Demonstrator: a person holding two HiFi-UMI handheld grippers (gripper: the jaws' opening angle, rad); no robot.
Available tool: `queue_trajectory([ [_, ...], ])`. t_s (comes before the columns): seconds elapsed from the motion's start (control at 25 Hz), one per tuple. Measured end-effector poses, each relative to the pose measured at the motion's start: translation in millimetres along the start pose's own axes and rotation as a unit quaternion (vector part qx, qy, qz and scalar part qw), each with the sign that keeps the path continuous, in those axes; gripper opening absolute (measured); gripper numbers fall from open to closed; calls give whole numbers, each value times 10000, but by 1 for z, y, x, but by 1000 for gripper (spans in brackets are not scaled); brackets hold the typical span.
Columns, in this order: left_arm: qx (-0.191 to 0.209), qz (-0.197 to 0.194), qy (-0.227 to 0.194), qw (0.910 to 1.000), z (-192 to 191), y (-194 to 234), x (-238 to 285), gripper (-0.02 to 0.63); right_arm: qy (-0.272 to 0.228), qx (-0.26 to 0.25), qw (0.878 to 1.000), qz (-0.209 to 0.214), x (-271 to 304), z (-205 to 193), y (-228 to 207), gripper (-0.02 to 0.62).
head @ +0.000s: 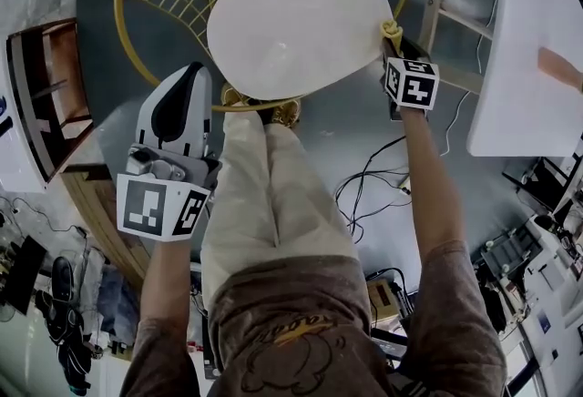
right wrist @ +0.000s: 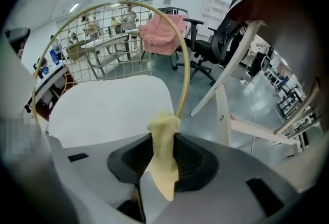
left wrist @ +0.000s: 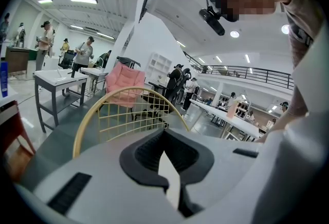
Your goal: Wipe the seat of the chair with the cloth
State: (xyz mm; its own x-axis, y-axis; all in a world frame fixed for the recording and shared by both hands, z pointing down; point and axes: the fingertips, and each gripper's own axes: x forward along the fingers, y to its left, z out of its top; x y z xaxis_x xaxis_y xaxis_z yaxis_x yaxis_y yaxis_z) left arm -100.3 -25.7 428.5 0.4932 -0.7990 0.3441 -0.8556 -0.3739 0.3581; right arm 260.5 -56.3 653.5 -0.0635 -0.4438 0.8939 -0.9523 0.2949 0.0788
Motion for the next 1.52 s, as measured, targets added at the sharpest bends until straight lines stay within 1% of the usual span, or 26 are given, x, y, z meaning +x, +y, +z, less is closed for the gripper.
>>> queue_trajectory([
  [0.24, 6, 22, 0, 10000, 0, 2, 4, 3, -42, 172, 9998, -7, 7, -2, 5, 130],
  [0.44, 6, 21, -5, 10000, 2, 1, 8, 3, -102, 1, 9999, -94, 4, -3, 10, 130],
  [0.68, -10, 53, 26, 10000, -1, 4, 8, 3, -40, -45, 10000, -23, 6, -9, 32, 130],
  [0.84, -24, 77, 15, 10000, -2, 5, 7, 3, 20, -152, 9997, 187, 10, -12, 53, 130],
  [0.92, -20, 89, 19, 10000, -3, 6, 6, 3, 40, -267, 9994, 197, 11, -14, 59, 131],
  [1.0, -20, 101, 30, 9999, -5, 7, 5, 3, 47, -204, 9995, 221, 12, -15, 63, 132],
  [1.08, -25, 112, 39, 9999, -6, 8, 4, 3, 83, -144, 9993, 339, 13, -17, 71, 130],
  [1.24, -33, 105, 47, 9999, -6, 8, 4, 3, 163, -314, 9982, 482, 15, -20, 91, 130],
  [1.36, -17, 125, 53, 9999, -6, 11, 2, 3, 197, -167, 9970, 731, 18, -21, 112, 132],
  [1.52, -7, 152, 46, 9999, -7, 13, 1, 3, 262, -124, 9937, 1079, 19, -25, 147, 131],
])
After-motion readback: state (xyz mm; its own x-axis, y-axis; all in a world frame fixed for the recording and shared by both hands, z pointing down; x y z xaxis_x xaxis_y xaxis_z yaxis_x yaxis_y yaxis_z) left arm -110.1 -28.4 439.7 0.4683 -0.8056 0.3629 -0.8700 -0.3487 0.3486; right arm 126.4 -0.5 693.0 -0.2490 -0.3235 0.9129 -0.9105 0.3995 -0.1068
